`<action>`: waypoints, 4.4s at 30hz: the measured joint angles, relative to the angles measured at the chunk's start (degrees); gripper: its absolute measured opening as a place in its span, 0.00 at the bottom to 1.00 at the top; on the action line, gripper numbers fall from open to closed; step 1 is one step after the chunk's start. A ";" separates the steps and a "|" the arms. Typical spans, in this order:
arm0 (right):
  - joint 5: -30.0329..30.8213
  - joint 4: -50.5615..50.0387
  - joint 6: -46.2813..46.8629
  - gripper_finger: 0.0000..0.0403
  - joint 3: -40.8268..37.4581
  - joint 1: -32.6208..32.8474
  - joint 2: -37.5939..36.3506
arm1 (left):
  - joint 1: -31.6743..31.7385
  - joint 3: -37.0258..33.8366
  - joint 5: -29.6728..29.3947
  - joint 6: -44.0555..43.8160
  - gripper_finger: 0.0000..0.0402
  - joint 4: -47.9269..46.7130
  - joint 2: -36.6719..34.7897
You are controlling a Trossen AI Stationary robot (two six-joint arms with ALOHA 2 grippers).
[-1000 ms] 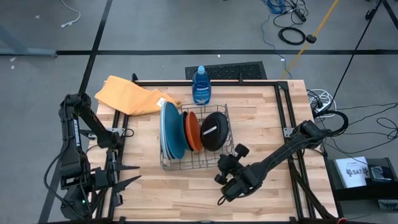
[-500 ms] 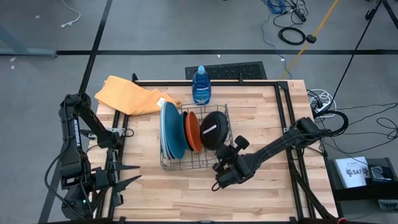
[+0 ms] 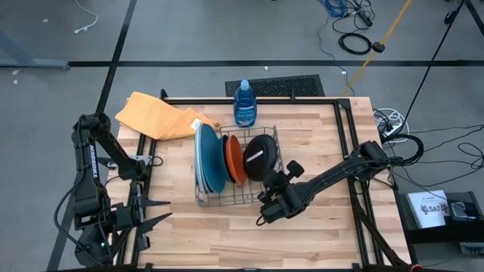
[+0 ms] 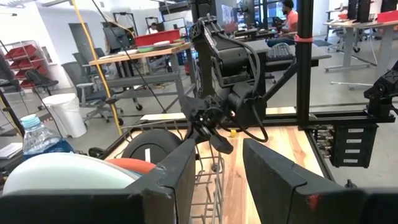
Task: Sort dishes
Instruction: Adjust the black plate in the dish rack, then return to Home Position
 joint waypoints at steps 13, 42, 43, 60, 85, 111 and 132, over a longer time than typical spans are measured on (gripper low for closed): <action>8.82 4.89 -14.43 0.00 -0.02 -0.03 0.00 | 0.00 0.00 0.15 0.00 0.34 -0.02 0.00; 14.10 30.12 -47.49 0.00 -0.07 -1.05 0.00 | -0.02 0.00 1.27 -0.07 0.34 0.00 0.00; 14.38 30.18 -47.44 0.00 -0.07 -1.21 0.00 | -0.02 0.00 1.27 -0.07 0.34 0.01 0.00; -0.35 29.69 -47.54 0.00 -0.07 0.17 -0.04 | 0.00 0.00 1.29 -0.07 0.34 0.02 0.00; -1.23 28.40 -35.74 0.00 0.00 -0.39 -0.37 | -0.02 0.00 1.29 -0.09 0.34 0.09 0.00; -12.83 17.67 -26.73 0.00 4.37 0.14 -0.37 | 0.00 0.00 1.50 -0.09 0.34 0.04 0.02; 1.67 17.54 -47.22 0.00 19.41 14.43 -0.83 | -0.35 -1.33 -4.20 -0.06 0.34 -1.71 0.17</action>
